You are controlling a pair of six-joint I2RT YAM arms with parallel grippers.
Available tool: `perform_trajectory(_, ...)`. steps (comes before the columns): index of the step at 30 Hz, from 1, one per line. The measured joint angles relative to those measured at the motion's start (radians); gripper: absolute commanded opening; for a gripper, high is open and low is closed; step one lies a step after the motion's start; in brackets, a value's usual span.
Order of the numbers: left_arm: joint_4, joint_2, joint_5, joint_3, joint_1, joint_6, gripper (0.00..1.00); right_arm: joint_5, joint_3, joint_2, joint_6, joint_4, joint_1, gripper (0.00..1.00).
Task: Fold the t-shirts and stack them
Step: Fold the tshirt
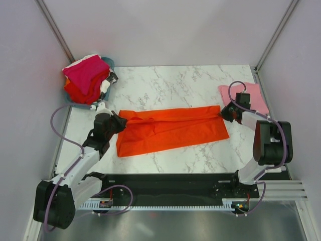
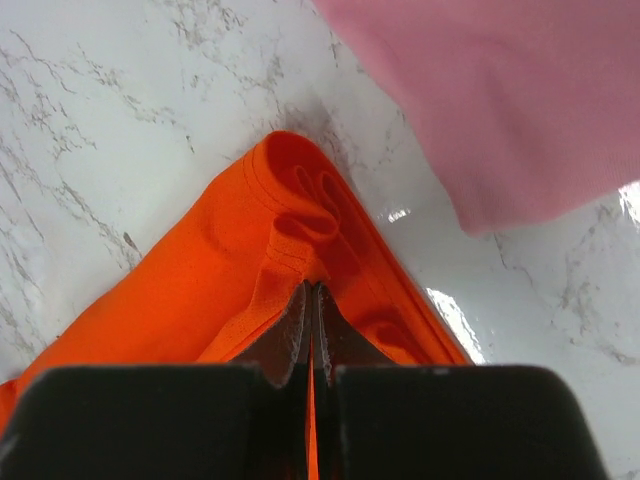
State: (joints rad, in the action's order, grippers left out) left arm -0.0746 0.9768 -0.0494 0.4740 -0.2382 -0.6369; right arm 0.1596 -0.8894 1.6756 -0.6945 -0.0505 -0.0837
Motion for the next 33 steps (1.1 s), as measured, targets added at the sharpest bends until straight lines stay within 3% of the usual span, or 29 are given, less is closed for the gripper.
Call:
perform_trajectory(14, 0.063, -0.165, 0.016, -0.103, 0.000, -0.001, 0.02, -0.037, 0.130, -0.105, -0.021, 0.059, 0.000, 0.00)
perform_trajectory(16, 0.066, -0.175, 0.026, -0.110, 0.000, -0.001, 0.02, -0.037, 0.132, -0.105, -0.021, 0.061, 0.000, 0.08)
perform_trajectory(18, 0.066, -0.175, 0.035, -0.119, -0.001, -0.002, 0.02, -0.037, 0.136, -0.105, -0.026, 0.068, 0.000, 0.23)
perform_trajectory(19, 0.069, -0.174, 0.039, -0.124, -0.002, -0.002, 0.02, -0.037, 0.139, -0.105, -0.030, 0.070, 0.000, 0.35)
perform_trajectory(22, 0.069, -0.175, 0.061, -0.151, -0.003, -0.014, 0.02, -0.057, 0.164, -0.113, -0.041, 0.084, 0.000, 0.53)
perform_trajectory(24, 0.075, -0.182, 0.077, -0.172, -0.004, -0.025, 0.02, -0.080, 0.193, -0.140, -0.045, 0.080, 0.000, 0.58)
perform_trajectory(29, 0.080, -0.216, 0.114, -0.217, -0.006, -0.046, 0.04, -0.117, 0.206, -0.237, -0.035, 0.059, 0.004, 0.58)
perform_trajectory(32, 0.083, -0.229, 0.138, -0.240, -0.006, -0.059, 0.12, -0.143, 0.190, -0.285, -0.025, 0.050, 0.024, 0.57)
perform_trajectory(33, 0.090, -0.234, 0.143, -0.246, -0.006, -0.063, 0.18, -0.149, 0.186, -0.295, -0.023, 0.048, 0.034, 0.57)
